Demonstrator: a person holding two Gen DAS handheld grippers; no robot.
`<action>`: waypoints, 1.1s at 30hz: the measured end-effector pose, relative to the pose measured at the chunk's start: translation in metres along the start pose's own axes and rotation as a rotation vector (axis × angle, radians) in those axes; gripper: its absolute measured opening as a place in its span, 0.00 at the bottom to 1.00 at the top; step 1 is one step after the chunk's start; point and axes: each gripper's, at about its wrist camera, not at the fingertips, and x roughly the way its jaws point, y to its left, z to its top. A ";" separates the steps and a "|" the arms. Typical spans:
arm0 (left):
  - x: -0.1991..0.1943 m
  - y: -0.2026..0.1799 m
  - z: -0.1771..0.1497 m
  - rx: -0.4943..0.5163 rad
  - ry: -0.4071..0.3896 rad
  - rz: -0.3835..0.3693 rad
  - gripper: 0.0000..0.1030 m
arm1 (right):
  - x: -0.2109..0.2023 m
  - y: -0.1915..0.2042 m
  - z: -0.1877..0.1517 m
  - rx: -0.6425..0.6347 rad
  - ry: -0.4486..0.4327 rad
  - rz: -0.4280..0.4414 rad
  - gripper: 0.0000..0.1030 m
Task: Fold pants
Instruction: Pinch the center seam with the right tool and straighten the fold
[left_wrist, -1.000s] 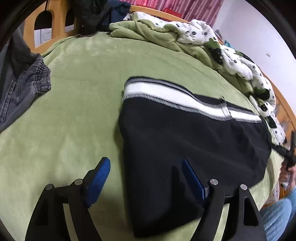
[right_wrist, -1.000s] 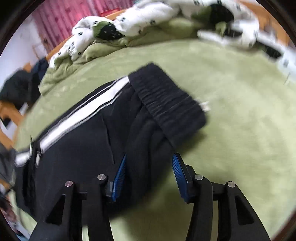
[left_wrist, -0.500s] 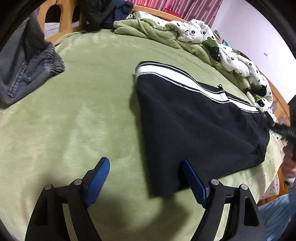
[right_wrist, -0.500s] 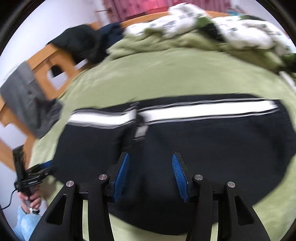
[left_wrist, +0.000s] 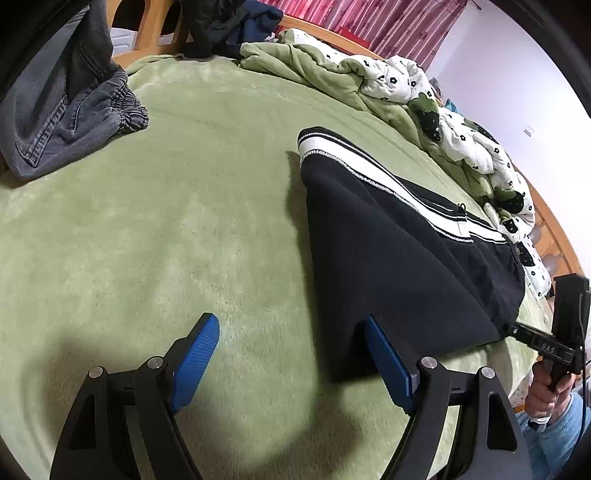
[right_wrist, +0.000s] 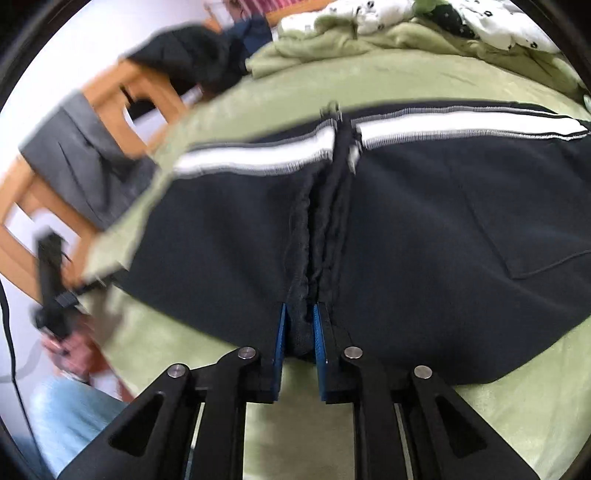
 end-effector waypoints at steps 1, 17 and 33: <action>0.000 0.000 0.000 0.003 -0.001 -0.002 0.77 | -0.004 0.000 0.004 0.003 -0.015 0.008 0.27; 0.005 -0.003 0.013 0.044 -0.031 -0.052 0.77 | 0.072 -0.009 0.149 -0.032 -0.037 -0.048 0.17; 0.003 -0.088 0.062 0.248 -0.117 -0.076 0.77 | -0.002 -0.003 0.108 -0.117 -0.142 -0.151 0.30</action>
